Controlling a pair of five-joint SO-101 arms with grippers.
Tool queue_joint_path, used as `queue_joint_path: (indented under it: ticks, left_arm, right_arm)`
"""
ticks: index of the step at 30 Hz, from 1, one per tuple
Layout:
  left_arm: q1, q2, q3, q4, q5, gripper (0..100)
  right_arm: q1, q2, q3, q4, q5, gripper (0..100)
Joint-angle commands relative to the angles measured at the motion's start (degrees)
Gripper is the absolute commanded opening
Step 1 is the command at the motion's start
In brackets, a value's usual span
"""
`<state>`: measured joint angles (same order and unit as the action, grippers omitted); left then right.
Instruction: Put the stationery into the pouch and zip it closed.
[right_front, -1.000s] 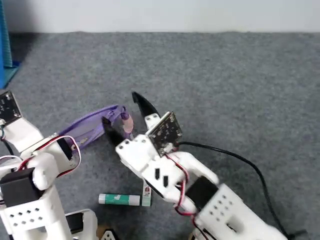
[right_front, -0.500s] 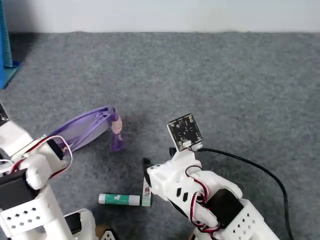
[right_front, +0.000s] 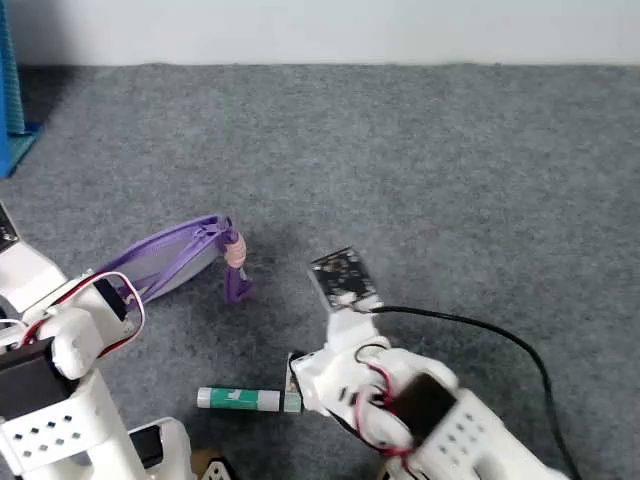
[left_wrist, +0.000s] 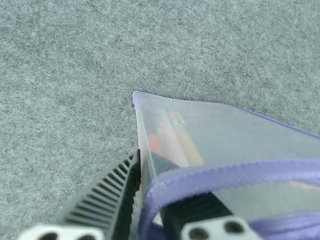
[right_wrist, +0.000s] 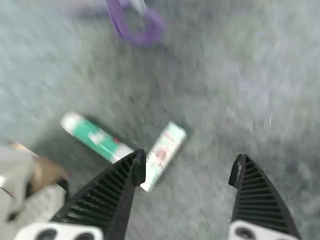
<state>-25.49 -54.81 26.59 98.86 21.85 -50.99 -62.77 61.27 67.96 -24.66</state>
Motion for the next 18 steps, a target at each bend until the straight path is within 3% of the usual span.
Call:
queue_joint_path:
  ticks: [1,9,18]
  left_arm:
    - [-0.53,-0.09,-3.65,0.18,-0.53,1]
    - [-0.53,-0.09,-3.65,0.18,-0.53,1]
    - [-0.53,0.18,-3.56,0.18,-0.53,1]
  right_arm:
    - [-0.84,8.40,-1.58,-1.63,-2.37,26.3]
    - [-0.92,23.60,-2.29,-9.80,-5.98,26.3]
    - [-6.64,26.68,-2.37,-18.33,-8.09,26.3]
